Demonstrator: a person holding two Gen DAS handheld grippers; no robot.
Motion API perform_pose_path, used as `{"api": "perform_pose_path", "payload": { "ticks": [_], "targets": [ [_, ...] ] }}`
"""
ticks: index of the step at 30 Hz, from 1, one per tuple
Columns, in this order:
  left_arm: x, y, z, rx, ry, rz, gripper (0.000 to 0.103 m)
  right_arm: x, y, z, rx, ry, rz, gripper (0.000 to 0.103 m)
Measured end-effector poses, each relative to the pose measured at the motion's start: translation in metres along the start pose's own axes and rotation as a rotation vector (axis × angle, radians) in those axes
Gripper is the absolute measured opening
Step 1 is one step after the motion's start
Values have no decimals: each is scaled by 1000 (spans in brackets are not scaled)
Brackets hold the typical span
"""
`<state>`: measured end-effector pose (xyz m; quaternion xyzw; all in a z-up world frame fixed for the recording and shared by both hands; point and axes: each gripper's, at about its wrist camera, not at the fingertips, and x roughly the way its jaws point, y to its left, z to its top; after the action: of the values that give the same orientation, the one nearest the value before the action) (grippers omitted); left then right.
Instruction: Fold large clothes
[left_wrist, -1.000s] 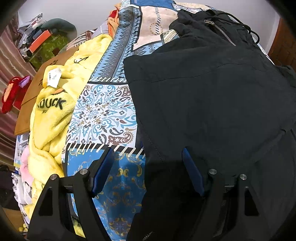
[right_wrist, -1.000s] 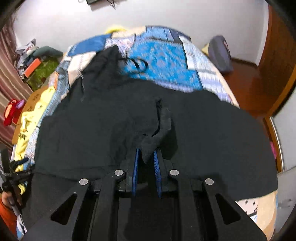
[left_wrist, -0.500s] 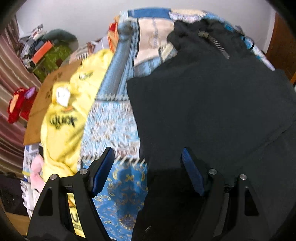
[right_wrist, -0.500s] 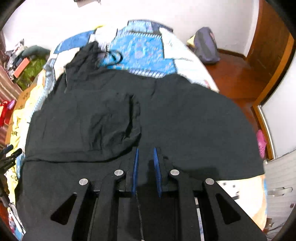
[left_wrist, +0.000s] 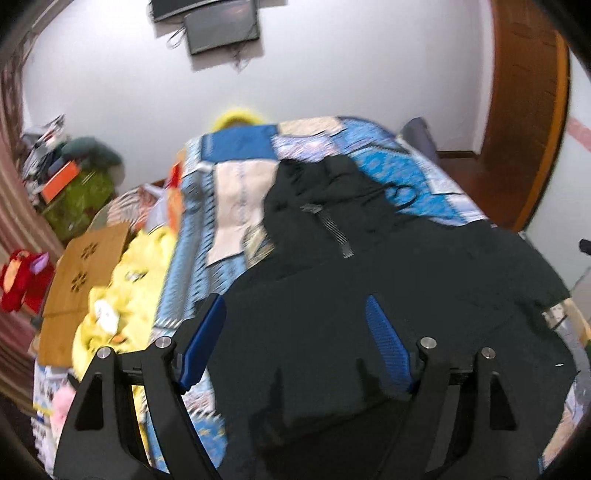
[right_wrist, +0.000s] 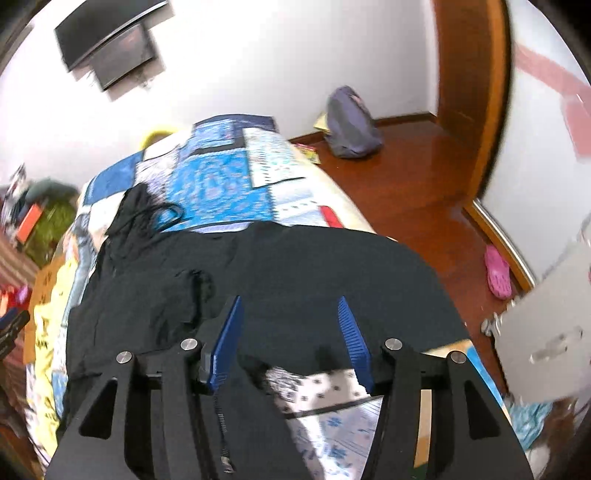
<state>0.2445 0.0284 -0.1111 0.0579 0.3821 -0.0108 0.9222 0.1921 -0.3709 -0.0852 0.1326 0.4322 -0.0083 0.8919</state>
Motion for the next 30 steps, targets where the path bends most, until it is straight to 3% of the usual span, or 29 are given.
{"api": "perform_pose_path", "payload": {
  "ticks": [6, 11, 19, 30],
  "targets": [
    [10, -42, 11, 50, -9, -70, 78, 17, -53, -16, 170, 77, -9, 50],
    [28, -69, 9, 64, 29, -123, 78, 42, -94, -33, 337, 164, 11, 50],
    [54, -81, 0, 50, 95, -148, 78, 80, -141, -49, 604, 231, 85, 50],
    [77, -73, -12, 2, 160, -146, 78, 108, -140, -27, 580, 184, -40, 54]
  ]
}}
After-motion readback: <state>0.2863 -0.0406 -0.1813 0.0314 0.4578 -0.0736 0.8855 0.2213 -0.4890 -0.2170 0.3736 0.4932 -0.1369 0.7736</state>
